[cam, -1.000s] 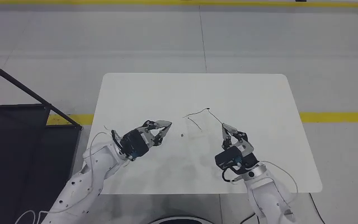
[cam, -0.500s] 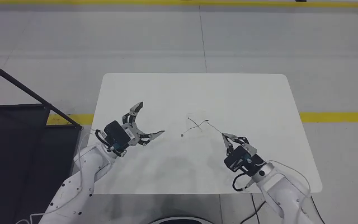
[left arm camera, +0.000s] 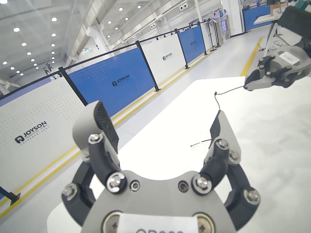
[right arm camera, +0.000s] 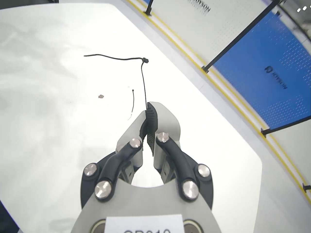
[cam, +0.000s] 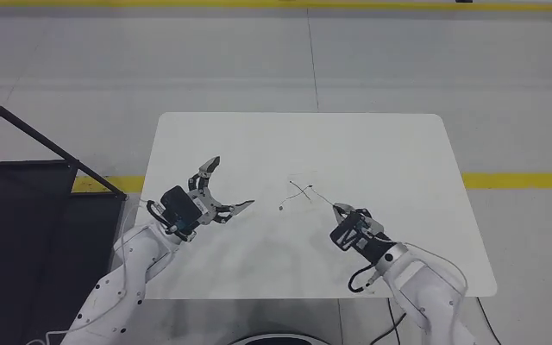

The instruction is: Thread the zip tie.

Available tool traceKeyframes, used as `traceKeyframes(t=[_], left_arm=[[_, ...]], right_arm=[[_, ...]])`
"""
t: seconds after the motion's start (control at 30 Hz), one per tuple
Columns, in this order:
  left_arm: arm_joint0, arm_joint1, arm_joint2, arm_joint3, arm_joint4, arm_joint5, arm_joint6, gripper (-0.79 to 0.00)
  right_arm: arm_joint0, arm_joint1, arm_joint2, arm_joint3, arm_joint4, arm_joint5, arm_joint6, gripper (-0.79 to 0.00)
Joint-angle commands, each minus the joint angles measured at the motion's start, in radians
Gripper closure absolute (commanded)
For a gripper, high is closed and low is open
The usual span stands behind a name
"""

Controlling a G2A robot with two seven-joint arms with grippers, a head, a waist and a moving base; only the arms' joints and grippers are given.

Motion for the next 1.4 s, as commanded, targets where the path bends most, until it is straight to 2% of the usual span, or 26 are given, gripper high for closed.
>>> traceKeyframes(t=[0.0,0.17,0.33,0.63,0.7,0.77,1.03,1.37], left_arm=[[0.002,0.0,-0.004,-0.004,-0.005,-0.001,0.003,-0.785],[0.007,0.0,-0.014,-0.011,-0.007,-0.006,0.009,-0.785],[0.004,0.0,-0.013,-0.005,-0.007,-0.013,0.014,-0.785],[-0.003,-0.003,-0.004,0.018,-0.009,-0.019,0.015,-0.785],[-0.004,-0.004,0.0,0.018,-0.005,-0.02,0.015,-0.785],[-0.005,-0.005,0.002,0.017,-0.002,-0.021,0.016,-0.785],[-0.002,-0.006,0.01,0.03,0.009,-0.024,0.028,-0.785],[-0.005,-0.007,0.012,0.04,0.01,-0.033,0.036,-0.785]], right_arm=[[0.035,-0.007,-0.017,0.005,0.076,0.054,0.158,0.0],[0.167,-0.021,-0.062,0.051,0.302,0.061,0.501,0.0],[0.279,-0.026,-0.08,0.114,0.48,0.046,0.686,0.0],[0.284,-0.027,-0.079,0.117,0.481,0.06,0.69,0.0],[0.282,-0.031,-0.098,0.129,0.461,0.134,0.666,0.0],[0.311,-0.038,-0.123,0.155,0.51,0.175,0.682,0.0],[0.469,-0.06,-0.189,0.289,0.673,0.328,0.841,0.0],[0.518,-0.061,-0.186,0.345,0.73,0.396,0.88,0.0]])
